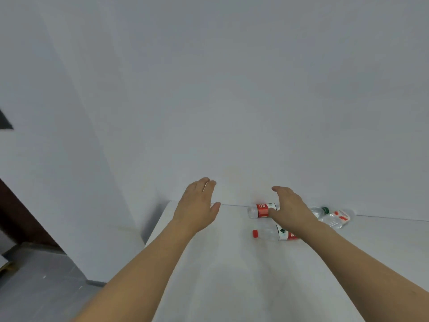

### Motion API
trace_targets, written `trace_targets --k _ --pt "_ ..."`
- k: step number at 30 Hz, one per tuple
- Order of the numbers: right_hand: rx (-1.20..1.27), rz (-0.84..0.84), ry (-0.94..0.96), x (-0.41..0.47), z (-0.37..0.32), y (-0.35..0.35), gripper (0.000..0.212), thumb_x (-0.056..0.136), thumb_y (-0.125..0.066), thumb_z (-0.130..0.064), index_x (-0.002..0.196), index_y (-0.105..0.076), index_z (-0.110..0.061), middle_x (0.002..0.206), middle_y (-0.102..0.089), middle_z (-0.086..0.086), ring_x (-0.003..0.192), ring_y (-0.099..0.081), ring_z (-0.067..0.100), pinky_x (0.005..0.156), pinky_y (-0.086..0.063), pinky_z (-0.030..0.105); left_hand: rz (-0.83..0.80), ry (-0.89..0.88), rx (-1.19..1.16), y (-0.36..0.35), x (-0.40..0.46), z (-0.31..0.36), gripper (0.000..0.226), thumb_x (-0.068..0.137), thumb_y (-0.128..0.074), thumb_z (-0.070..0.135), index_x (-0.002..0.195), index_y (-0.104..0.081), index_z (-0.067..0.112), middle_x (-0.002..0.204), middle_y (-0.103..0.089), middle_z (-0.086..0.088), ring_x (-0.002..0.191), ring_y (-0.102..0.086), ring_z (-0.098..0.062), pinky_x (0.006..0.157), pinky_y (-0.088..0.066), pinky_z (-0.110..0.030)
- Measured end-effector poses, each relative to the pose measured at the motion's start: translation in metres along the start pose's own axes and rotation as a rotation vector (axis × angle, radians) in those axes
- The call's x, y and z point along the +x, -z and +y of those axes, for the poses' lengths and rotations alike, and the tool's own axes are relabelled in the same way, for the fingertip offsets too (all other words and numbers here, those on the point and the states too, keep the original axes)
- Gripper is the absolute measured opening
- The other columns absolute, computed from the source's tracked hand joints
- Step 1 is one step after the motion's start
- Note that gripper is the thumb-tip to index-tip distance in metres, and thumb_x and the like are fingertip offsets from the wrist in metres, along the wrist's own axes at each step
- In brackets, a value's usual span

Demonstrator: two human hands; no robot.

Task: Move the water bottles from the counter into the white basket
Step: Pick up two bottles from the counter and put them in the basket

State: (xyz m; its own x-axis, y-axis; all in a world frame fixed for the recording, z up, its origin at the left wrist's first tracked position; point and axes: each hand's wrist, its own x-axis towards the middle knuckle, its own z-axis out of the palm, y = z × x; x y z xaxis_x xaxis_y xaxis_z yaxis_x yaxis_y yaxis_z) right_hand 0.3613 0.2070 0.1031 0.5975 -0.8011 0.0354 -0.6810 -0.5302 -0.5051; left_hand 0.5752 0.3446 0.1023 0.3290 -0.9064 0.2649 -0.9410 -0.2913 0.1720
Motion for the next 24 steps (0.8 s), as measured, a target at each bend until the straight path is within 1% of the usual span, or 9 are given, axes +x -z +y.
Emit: trace_targets --k 4,8,10,12,15,17,19,21,24 --pt "0.002 -0.052 -0.022 0.02 0.076 0.014 0.065 0.089 -0.059 -0.019 0.148 -0.033 -0.01 0.152 -0.037 0.01 0.136 -0.039 0.026 0.108 -0.032 0.034 -0.02 0.152 -0.106 -0.029 0.021 0.053 0.06 0.099 -0.054 0.036 0.15 -0.035 0.011 0.156 -0.034 -0.007 0.14 -0.033 -0.027 0.114 -0.03 -0.035" --pt "0.078 -0.084 -0.129 0.043 0.14 0.016 0.063 0.088 -0.06 -0.021 0.145 -0.038 -0.011 0.149 -0.041 0.01 0.131 -0.044 0.028 0.103 -0.038 0.038 -0.045 0.636 -0.703 -0.062 0.05 0.106 0.057 0.096 -0.06 0.038 0.144 -0.041 0.015 0.144 -0.045 -0.005 0.127 -0.047 -0.023 0.098 -0.039 -0.032" --pt "0.133 -0.085 -0.194 0.058 0.171 0.016 0.056 0.087 -0.061 -0.019 0.139 -0.044 -0.008 0.141 -0.047 0.013 0.123 -0.049 0.03 0.099 -0.045 0.042 -0.094 0.897 -1.03 -0.084 0.067 0.131 0.041 0.096 -0.061 0.035 0.128 -0.052 0.012 0.131 -0.051 -0.007 0.112 -0.053 -0.025 0.092 -0.041 -0.034" --pt "0.165 -0.086 -0.269 0.074 0.201 0.014 0.053 0.088 -0.062 -0.019 0.136 -0.046 -0.007 0.135 -0.049 0.015 0.118 -0.051 0.031 0.096 -0.047 0.045 -0.122 1.106 -1.24 -0.11 0.082 0.154 0.031 0.097 -0.061 0.032 0.118 -0.054 0.011 0.12 -0.053 -0.01 0.095 -0.055 -0.026 0.085 -0.046 -0.038" --pt "0.005 -0.119 -0.254 0.098 0.253 0.004 0.056 0.087 -0.058 -0.018 0.141 -0.042 -0.011 0.137 -0.046 0.014 0.12 -0.048 0.033 0.096 -0.045 0.043 -0.182 1.305 -1.374 -0.166 0.1 0.183 0.034 0.096 -0.061 0.03 0.119 -0.053 0.007 0.103 -0.053 -0.013 0.082 -0.053 -0.027 0.08 -0.05 -0.04" --pt "-0.163 -0.173 -0.165 0.116 0.291 -0.006 0.061 0.085 -0.057 -0.017 0.143 -0.038 -0.015 0.141 -0.042 0.01 0.123 -0.046 0.033 0.097 -0.043 0.041 -0.237 1.416 -1.439 -0.208 0.112 0.201 0.033 0.094 -0.063 0.031 0.114 -0.054 0.006 0.099 -0.055 -0.015 0.086 -0.056 -0.03 0.087 -0.051 -0.045" --pt "-0.192 -0.191 -0.176 0.138 0.331 -0.023 0.061 0.084 -0.058 -0.018 0.142 -0.039 -0.014 0.142 -0.042 0.009 0.124 -0.045 0.033 0.1 -0.041 0.042 -0.273 1.505 -1.503 -0.249 0.127 0.214 0.035 0.093 -0.066 0.033 0.103 -0.054 0.002 0.098 -0.057 -0.017 0.089 -0.059 -0.032 0.088 -0.051 -0.047" --pt "-0.018 -0.118 -0.369 0.158 0.359 -0.039 0.059 0.085 -0.061 -0.023 0.139 -0.04 -0.009 0.138 -0.044 0.014 0.124 -0.045 0.036 0.101 -0.041 0.047 -0.263 1.594 -1.553 -0.285 0.142 0.22 0.042 0.09 -0.069 0.038 0.103 -0.053 0.001 0.099 -0.06 -0.018 0.092 -0.06 -0.033 0.09 -0.049 -0.048" --pt "0.412 0.09 -0.908 0.191 0.394 -0.059 0.078 0.085 -0.066 -0.046 0.14 -0.032 -0.002 0.137 -0.039 0.021 0.123 -0.043 0.04 0.102 -0.04 0.051 -0.247 1.687 -1.597 -0.338 0.164 0.224 0.051 0.087 -0.068 0.051 0.111 -0.054 0.008 0.107 -0.067 -0.015 0.106 -0.063 -0.032 0.1 -0.046 -0.053"
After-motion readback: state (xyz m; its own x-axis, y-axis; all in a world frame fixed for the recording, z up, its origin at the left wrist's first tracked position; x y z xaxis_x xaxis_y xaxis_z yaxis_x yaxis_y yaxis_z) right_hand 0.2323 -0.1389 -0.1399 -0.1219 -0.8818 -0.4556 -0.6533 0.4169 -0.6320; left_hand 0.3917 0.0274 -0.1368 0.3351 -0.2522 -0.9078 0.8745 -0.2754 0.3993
